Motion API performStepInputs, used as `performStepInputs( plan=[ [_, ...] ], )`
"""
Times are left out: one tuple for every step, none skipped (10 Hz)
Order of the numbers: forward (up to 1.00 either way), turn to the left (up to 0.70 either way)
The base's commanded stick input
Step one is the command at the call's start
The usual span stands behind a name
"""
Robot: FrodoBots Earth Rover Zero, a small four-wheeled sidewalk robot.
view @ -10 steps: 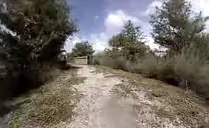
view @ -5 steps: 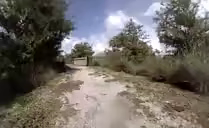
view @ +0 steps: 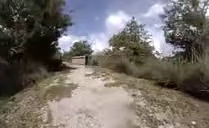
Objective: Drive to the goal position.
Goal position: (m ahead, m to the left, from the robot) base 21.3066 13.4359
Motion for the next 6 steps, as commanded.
performStepInputs(
  plan=[
    [0.85,0.0],
    [0.85,0.0],
    [0.85,0.0],
    [0.85,0.0],
    [0.85,0.0],
    [0.85,0.0]
  ],
)
